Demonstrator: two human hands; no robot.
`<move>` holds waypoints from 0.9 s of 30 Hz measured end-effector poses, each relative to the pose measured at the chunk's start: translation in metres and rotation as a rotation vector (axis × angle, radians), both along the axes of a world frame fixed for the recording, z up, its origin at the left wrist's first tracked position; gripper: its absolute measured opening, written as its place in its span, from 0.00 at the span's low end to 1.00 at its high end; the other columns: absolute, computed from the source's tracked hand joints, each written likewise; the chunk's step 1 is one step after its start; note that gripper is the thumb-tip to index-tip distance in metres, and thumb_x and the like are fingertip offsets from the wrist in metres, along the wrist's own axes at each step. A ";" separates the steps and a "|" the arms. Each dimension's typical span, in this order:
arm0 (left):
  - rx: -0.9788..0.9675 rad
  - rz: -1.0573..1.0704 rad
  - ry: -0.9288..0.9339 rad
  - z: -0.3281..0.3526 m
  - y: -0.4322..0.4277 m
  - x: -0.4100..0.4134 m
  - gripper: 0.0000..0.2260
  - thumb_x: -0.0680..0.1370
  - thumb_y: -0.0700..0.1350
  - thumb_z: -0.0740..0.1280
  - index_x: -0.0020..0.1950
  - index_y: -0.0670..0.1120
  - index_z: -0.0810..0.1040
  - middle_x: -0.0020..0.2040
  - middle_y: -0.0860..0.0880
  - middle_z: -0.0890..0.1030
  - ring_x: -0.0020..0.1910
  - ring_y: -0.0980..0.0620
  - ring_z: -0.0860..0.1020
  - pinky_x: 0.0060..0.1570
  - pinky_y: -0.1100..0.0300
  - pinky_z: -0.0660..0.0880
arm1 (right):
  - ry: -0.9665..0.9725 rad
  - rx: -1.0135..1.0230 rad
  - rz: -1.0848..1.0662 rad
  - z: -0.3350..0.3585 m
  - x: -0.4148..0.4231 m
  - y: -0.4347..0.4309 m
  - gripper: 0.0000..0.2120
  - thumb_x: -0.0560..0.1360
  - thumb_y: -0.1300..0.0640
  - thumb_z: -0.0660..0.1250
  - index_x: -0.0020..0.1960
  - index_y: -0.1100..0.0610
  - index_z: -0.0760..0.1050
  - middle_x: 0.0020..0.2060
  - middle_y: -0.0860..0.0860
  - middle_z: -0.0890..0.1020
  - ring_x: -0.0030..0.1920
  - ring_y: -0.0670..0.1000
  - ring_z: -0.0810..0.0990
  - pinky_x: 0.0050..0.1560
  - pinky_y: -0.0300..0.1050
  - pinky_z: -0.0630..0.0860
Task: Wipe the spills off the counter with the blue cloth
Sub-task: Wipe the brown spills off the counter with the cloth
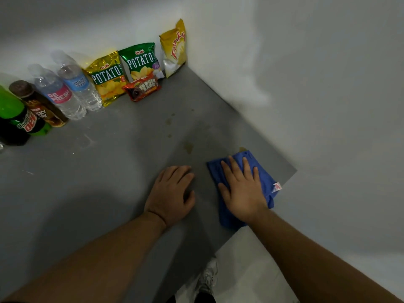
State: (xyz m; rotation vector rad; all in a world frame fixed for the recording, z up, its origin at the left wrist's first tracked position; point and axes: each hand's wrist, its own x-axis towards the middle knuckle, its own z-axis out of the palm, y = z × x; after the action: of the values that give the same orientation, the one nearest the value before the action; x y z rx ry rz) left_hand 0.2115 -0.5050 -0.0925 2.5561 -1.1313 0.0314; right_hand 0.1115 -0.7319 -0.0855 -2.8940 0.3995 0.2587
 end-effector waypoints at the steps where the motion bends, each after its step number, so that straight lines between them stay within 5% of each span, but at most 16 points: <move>1: 0.001 -0.002 -0.006 0.000 0.000 0.000 0.20 0.76 0.52 0.68 0.66 0.47 0.79 0.69 0.46 0.78 0.66 0.40 0.75 0.68 0.44 0.73 | -0.006 0.018 0.054 -0.001 -0.006 0.001 0.31 0.83 0.36 0.44 0.84 0.44 0.48 0.84 0.45 0.50 0.83 0.56 0.39 0.80 0.64 0.41; 5: 0.011 -0.009 -0.005 0.001 0.000 0.000 0.19 0.77 0.52 0.67 0.66 0.46 0.79 0.69 0.45 0.78 0.66 0.40 0.75 0.69 0.45 0.73 | -0.028 0.029 0.266 -0.003 -0.039 -0.028 0.29 0.85 0.36 0.47 0.83 0.41 0.49 0.83 0.43 0.51 0.83 0.50 0.42 0.81 0.61 0.44; 14: -0.012 -0.017 -0.017 0.000 0.000 0.001 0.19 0.77 0.51 0.68 0.64 0.44 0.80 0.68 0.44 0.79 0.63 0.40 0.76 0.69 0.45 0.72 | 0.008 -0.034 -0.044 0.003 0.024 -0.043 0.31 0.83 0.35 0.44 0.84 0.44 0.46 0.84 0.46 0.49 0.83 0.59 0.41 0.80 0.64 0.40; 21: -0.043 -0.015 0.003 -0.002 0.002 0.001 0.18 0.77 0.52 0.68 0.64 0.46 0.80 0.69 0.46 0.78 0.63 0.42 0.76 0.70 0.49 0.71 | 0.004 0.021 0.312 0.003 -0.008 -0.053 0.31 0.83 0.34 0.44 0.83 0.41 0.47 0.83 0.43 0.49 0.83 0.54 0.43 0.81 0.61 0.41; 27: -0.057 -0.011 0.005 -0.004 0.001 0.001 0.18 0.76 0.52 0.68 0.64 0.46 0.81 0.68 0.46 0.79 0.63 0.42 0.76 0.70 0.46 0.71 | 0.014 -0.030 0.146 0.007 0.009 -0.093 0.32 0.82 0.33 0.40 0.83 0.42 0.47 0.84 0.45 0.48 0.83 0.55 0.43 0.81 0.61 0.40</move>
State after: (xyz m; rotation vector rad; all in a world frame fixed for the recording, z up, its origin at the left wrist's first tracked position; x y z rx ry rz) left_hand 0.2125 -0.5043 -0.0965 2.4982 -1.1267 0.0532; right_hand 0.1207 -0.8245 -0.0782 -2.9562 0.1960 0.2981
